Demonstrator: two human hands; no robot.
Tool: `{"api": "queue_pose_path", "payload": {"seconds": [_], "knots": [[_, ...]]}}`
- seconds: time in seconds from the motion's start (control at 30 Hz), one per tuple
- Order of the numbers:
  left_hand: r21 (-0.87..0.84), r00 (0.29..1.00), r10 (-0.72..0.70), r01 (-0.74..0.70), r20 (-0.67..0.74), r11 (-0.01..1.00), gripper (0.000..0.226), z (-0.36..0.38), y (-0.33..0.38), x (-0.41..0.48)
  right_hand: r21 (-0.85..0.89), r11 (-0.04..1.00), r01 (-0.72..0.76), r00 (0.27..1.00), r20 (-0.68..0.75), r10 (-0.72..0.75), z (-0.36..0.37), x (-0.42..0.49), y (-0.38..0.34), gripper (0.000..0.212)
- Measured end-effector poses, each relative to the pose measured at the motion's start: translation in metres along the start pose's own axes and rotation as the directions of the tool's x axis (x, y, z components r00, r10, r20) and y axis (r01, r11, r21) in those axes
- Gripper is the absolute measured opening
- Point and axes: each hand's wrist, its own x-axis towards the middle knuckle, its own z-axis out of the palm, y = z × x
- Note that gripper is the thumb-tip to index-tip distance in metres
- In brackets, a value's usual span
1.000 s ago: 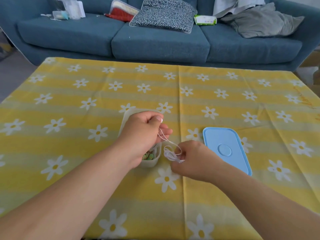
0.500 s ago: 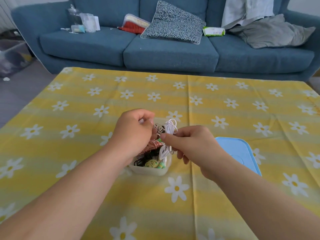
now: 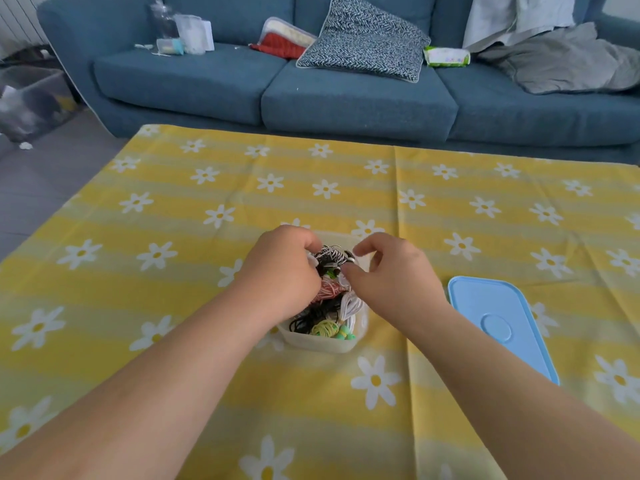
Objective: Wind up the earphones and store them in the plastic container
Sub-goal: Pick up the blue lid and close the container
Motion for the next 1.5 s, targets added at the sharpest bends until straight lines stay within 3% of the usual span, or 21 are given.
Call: {"api": "queue_pose_path", "payload": {"seconds": [0.07,0.17,0.33,0.43,0.5,0.57,0.67,0.73,0.83,0.97,1.1,1.23,1.37,1.5], "knots": [[0.069,0.999,0.047,-0.049,0.024,0.996,0.035,0.001,0.001,-0.005,-0.059,0.996,0.06,0.998,0.038,-0.058,0.002,-0.003,-0.003,0.012],[0.148,0.98,0.037,-0.067,0.195,0.987,0.027,0.009,0.0,-0.011,-0.194,0.977,0.084,0.989,0.132,-0.059,0.007,-0.007,-0.003,0.013],[0.274,0.951,0.107,-0.19,0.291,0.943,0.023,0.023,-0.004,-0.013,-0.258,0.964,0.071,0.994,0.1,-0.046,0.012,-0.005,0.0,0.014],[0.288,0.951,0.143,-0.223,0.275,0.931,0.018,0.025,-0.005,-0.015,-0.094,0.995,0.036,0.994,0.105,-0.026,0.013,-0.004,0.006,0.004],[0.301,0.957,0.191,-0.253,0.22,0.92,0.006,0.023,-0.005,-0.019,0.056,0.998,0.02,0.998,0.051,-0.023,0.012,-0.001,0.01,0.009],[0.32,0.952,0.268,-0.302,0.147,0.898,0.017,0.021,-0.005,-0.022,0.15,0.988,-0.044,0.999,0.019,0.042,0.007,0.002,0.012,0.017],[0.211,0.925,0.348,-0.374,0.152,0.903,0.016,0.021,-0.005,-0.026,0.23,0.934,-0.274,0.955,0.182,0.235,-0.002,0.001,0.012,0.019],[0.153,0.902,0.329,-0.38,0.281,0.912,0.031,0.025,-0.006,-0.028,0.242,0.913,-0.328,0.925,0.281,0.258,-0.004,-0.001,0.014,0.023],[0.195,0.852,0.348,-0.446,0.392,0.873,0.056,0.032,-0.006,-0.031,0.305,0.906,-0.294,0.935,0.288,0.207,-0.003,-0.002,0.019,0.028],[0.253,0.847,0.43,-0.511,0.313,0.821,0.05,0.041,0.0,-0.031,0.312,0.909,-0.278,0.948,0.241,0.207,-0.013,-0.003,0.023,0.024],[0.146,0.82,0.504,-0.553,0.272,0.82,0.042,0.055,0.022,-0.035,0.278,0.922,-0.27,0.955,0.199,0.22,-0.033,-0.004,0.04,0.025],[0.125,0.78,0.539,-0.598,0.316,0.792,0.043,0.08,0.046,-0.041,0.263,0.929,-0.262,0.957,0.196,0.214,-0.054,-0.012,0.071,0.031],[0.178,0.783,0.507,-0.591,0.361,0.786,0.037,0.095,0.061,-0.044,0.366,0.89,-0.272,0.948,0.259,0.183,-0.067,-0.02,0.099,0.038],[0.253,0.787,0.561,-0.614,0.257,0.747,0.048,0.099,0.079,-0.057,0.3,0.902,-0.312,0.95,0.082,0.301,-0.079,-0.018,0.137,0.033]]}}
